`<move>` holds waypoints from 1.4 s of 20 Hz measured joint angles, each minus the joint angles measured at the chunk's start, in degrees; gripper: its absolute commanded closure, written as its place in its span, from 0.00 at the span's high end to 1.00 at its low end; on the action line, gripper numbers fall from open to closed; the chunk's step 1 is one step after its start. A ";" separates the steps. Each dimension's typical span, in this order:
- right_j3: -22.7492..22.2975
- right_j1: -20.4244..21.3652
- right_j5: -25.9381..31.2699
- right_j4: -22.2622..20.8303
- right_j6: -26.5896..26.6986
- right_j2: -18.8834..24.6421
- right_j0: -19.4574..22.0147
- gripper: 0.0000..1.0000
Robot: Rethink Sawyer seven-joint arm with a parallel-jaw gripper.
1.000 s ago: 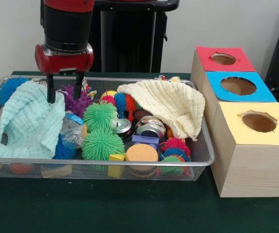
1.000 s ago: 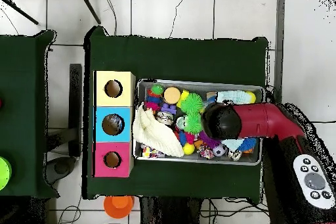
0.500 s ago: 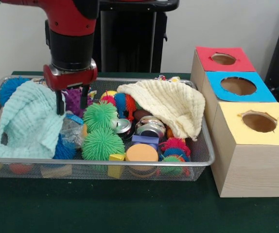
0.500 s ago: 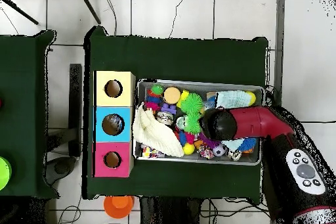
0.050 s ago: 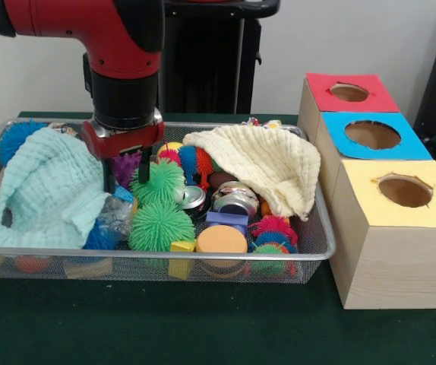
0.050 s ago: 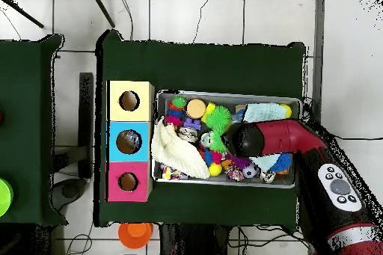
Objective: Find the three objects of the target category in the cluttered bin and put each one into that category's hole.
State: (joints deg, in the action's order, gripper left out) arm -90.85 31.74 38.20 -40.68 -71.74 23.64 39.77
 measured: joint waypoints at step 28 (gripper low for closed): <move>3.37 1.50 0.01 -3.54 0.00 0.01 -2.83 1.00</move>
State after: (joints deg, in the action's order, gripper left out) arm -87.48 33.23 38.21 -44.22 -71.74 23.65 36.94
